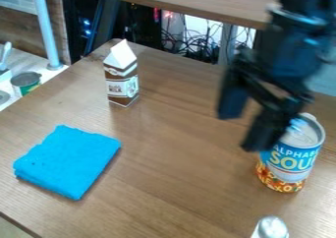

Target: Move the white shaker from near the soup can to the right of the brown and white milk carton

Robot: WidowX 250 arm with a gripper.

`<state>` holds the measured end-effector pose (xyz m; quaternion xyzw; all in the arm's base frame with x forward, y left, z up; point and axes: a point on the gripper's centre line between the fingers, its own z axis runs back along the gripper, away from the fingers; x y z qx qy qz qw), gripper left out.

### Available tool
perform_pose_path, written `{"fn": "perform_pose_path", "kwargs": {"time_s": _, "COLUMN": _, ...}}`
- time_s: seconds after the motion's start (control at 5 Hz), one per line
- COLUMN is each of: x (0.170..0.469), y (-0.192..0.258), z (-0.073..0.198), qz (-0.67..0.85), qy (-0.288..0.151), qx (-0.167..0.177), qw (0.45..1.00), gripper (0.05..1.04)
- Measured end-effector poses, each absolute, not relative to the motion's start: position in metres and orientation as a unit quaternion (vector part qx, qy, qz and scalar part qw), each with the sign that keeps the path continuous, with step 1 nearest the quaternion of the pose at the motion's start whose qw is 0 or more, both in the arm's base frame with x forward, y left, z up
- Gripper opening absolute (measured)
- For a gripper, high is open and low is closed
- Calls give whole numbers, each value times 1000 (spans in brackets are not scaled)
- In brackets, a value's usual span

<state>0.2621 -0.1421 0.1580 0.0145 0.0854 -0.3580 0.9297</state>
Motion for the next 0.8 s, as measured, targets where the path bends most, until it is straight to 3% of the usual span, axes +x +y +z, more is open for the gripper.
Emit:
{"fn": "perform_pose_path", "kwargs": {"time_s": 0.2, "x": 252, "y": -172, "z": 156, "qz": -446, "qy": 64, "qx": 33, "qw": 892, "gripper": 1001}}
{"fn": "perform_pose_path", "kwargs": {"time_s": 0.4, "x": 247, "y": -174, "z": 156, "qz": -492, "qy": 23, "qx": 23, "qw": 870, "gripper": 1001}}
{"fn": "perform_pose_path", "kwargs": {"time_s": 0.8, "x": 245, "y": -186, "z": 135, "qz": -547, "qy": -25, "qx": 37, "qw": 836, "gripper": 1001}}
